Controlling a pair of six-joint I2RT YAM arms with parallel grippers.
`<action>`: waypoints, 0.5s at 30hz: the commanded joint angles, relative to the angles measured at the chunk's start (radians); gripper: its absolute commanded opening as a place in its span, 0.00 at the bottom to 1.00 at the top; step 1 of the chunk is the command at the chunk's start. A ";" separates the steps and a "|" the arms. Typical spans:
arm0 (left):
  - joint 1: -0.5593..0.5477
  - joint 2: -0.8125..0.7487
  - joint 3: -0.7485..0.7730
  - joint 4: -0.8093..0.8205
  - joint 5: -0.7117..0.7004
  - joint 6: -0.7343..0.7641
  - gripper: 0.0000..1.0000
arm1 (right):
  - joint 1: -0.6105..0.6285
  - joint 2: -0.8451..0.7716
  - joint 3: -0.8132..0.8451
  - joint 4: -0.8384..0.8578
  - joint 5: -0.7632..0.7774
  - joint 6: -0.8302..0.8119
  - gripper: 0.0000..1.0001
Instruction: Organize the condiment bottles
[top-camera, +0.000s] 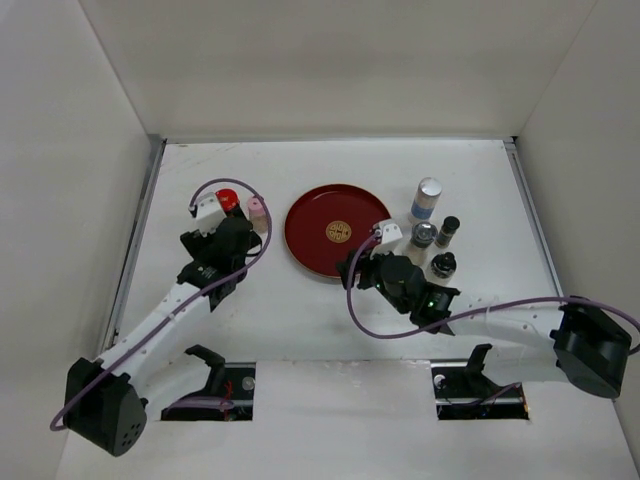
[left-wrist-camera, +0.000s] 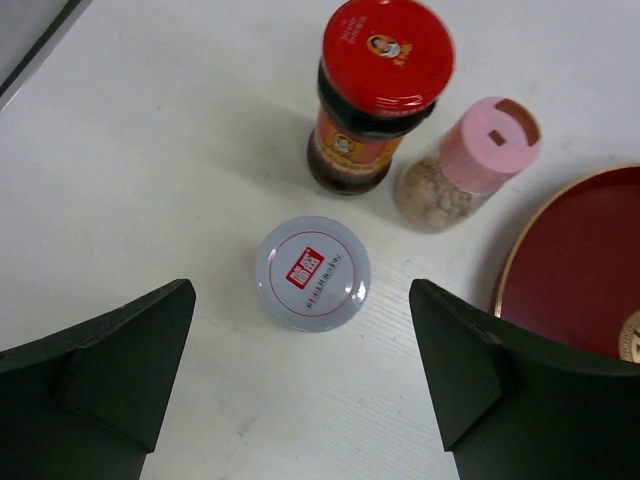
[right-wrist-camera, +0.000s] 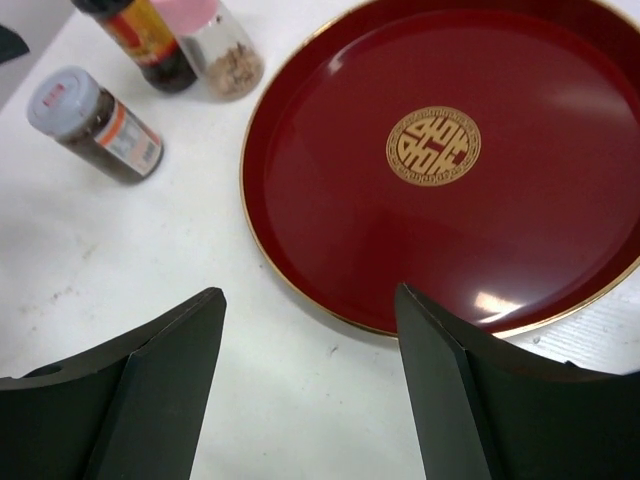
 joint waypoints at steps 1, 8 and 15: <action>0.056 0.034 -0.016 0.088 0.079 -0.012 0.90 | 0.015 0.020 0.020 0.087 -0.026 -0.010 0.75; 0.113 0.153 -0.028 0.151 0.151 -0.016 0.87 | 0.016 0.031 0.010 0.110 -0.026 -0.011 0.76; 0.130 0.241 -0.022 0.207 0.189 -0.008 0.82 | 0.016 0.037 0.008 0.111 -0.026 -0.011 0.77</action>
